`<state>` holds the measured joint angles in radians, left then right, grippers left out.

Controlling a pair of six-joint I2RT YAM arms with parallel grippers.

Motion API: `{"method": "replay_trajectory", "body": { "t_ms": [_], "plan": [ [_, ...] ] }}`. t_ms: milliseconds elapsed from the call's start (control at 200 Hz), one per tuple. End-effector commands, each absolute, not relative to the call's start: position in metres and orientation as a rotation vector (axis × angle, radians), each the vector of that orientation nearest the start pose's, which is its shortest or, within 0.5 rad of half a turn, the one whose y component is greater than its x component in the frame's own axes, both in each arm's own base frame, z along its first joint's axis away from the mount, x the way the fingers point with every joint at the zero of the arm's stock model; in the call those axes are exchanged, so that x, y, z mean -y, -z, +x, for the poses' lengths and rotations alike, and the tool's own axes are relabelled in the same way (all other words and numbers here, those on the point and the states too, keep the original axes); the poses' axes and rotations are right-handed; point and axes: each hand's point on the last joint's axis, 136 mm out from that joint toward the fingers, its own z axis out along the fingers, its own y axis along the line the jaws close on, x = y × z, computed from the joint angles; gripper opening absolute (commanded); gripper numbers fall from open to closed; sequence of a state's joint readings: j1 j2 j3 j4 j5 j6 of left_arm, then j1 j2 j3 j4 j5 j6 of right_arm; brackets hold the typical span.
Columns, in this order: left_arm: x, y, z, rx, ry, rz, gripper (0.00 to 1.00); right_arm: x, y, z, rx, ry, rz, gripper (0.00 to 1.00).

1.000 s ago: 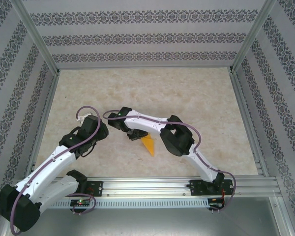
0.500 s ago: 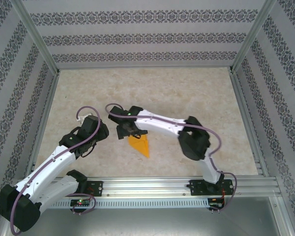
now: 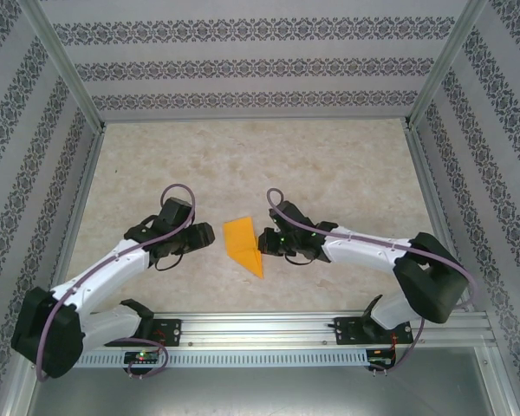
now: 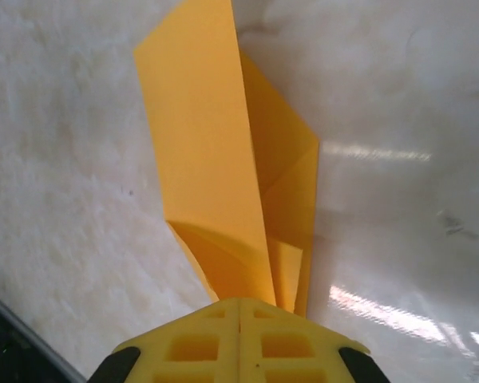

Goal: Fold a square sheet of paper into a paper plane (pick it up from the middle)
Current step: Fold the wing for the fifth time at the center of the table.

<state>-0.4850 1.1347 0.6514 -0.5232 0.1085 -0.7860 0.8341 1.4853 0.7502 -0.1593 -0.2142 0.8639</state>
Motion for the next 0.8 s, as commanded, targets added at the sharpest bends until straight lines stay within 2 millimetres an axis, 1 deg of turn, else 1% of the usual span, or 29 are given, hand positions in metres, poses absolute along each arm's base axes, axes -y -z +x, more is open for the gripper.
{"method": "replay_trajectory", "body": {
  "t_ms": [0,85,240,295,435,580,729,799],
  "plan": [
    [0.175,-0.089,0.25,-2.669,0.74,-0.293,0.64,-0.337,-0.089,0.225,-2.602,-1.161,-0.115,0.06],
    [0.178,-0.081,0.249,-2.708,0.736,-0.295,0.64,-0.345,-0.085,0.226,-2.61,-1.192,-0.121,0.06],
    [0.179,-0.077,0.25,-2.731,0.728,-0.29,0.65,-0.357,-0.073,0.227,-2.645,-1.194,-0.143,0.07],
    [0.179,-0.075,0.249,-2.739,0.725,-0.289,0.65,-0.357,-0.068,0.226,-2.654,-1.182,-0.14,0.07],
    [0.181,-0.072,0.25,-2.754,0.727,-0.282,0.65,-0.344,-0.052,0.226,-2.685,-1.134,-0.084,0.08],
    [0.186,-0.07,0.25,-2.766,0.749,-0.264,0.65,-0.333,-0.044,0.224,-2.684,-1.137,-0.063,0.1],
    [0.194,-0.07,0.252,-2.771,0.79,-0.249,0.65,-0.324,-0.023,0.221,-2.719,-1.145,-0.024,0.1],
    [0.198,-0.07,0.253,-2.776,0.808,-0.237,0.65,-0.32,-0.019,0.223,-2.705,-1.16,0.014,0.1]
  ]
}}
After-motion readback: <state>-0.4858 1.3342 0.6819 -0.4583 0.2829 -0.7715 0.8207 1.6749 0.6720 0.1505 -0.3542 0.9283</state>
